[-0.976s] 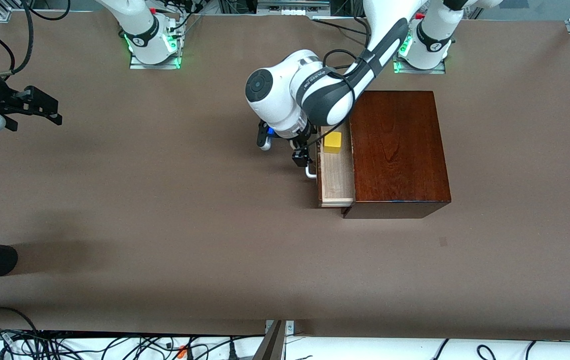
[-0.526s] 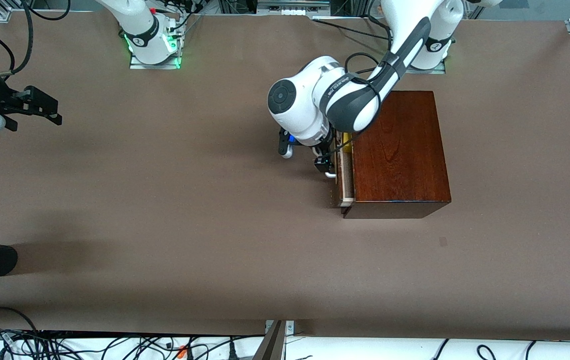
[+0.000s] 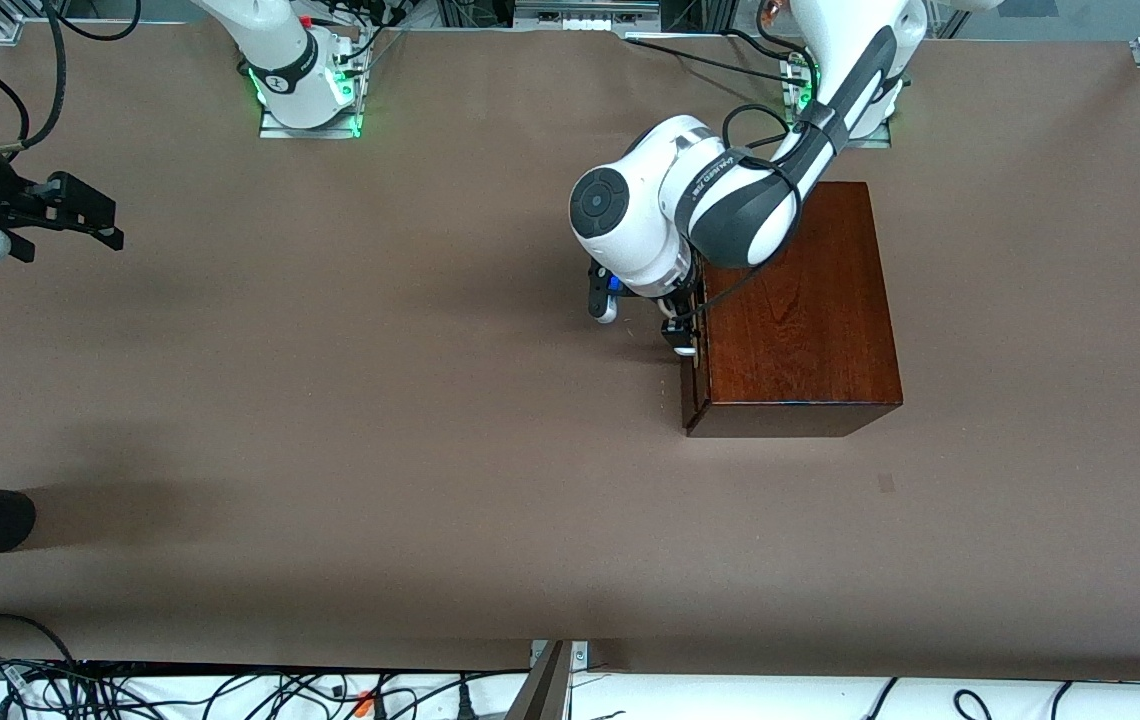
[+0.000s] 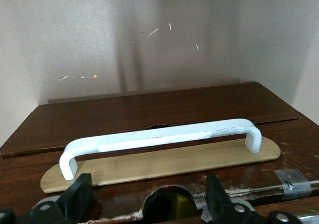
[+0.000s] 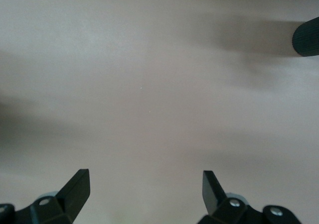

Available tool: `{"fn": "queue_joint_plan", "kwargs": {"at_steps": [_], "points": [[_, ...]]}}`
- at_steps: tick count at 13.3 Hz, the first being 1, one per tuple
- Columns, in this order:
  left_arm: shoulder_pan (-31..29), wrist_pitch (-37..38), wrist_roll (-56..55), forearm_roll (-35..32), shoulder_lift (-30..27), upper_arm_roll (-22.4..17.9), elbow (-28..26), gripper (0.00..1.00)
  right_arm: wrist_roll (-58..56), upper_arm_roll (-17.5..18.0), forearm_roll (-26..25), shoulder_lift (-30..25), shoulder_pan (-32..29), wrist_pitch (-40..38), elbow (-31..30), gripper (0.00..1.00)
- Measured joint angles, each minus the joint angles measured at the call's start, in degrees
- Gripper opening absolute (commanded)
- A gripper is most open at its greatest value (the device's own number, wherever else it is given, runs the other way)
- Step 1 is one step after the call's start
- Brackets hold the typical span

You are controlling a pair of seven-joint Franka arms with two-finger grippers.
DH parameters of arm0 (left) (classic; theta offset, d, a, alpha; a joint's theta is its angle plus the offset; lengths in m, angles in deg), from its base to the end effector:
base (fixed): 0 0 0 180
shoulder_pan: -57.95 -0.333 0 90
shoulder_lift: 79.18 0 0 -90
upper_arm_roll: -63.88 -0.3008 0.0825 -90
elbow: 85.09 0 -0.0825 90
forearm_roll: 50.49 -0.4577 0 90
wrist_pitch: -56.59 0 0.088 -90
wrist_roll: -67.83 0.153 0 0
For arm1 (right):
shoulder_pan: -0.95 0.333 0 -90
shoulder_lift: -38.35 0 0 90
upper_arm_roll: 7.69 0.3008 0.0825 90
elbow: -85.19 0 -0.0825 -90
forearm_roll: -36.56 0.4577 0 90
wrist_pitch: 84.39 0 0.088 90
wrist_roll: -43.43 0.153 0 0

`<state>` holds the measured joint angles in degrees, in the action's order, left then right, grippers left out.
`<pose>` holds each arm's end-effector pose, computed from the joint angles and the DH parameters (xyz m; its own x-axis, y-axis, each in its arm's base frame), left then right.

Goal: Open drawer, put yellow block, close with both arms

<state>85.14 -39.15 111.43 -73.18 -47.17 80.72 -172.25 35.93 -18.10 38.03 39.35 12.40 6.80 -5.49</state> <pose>0.5479 -0.4319 0.2338 -0.0825 -0.9099 -0.4066 -0.9923 0.0371 0.1183 0.6341 0.0161 0.5478 0.9890 0.1479 -0.0053 0.1478 -0.9887 -0.0234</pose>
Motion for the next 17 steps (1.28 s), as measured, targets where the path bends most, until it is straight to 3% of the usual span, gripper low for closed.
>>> {"fn": "queue_joint_plan", "kwargs": {"at_steps": [10,14,17], "points": [[0.5,0.5,-4.5,-2.0,0.0,0.5,0.6,1.0,0.0,-0.1,0.0,0.0,0.0,-0.1,0.0,1.0],[4.9,0.5,-19.9,-1.7,0.0,0.7,4.9,1.0,0.0,-0.2,0.0,0.0,-0.1,-0.4,0.0,1.0],[6.7,1.0,-33.7,3.0,-0.7,0.8,9.7,1.0,0.0,-0.2,0.0,0.0,-0.1,-0.4,0.0,1.0]]}}
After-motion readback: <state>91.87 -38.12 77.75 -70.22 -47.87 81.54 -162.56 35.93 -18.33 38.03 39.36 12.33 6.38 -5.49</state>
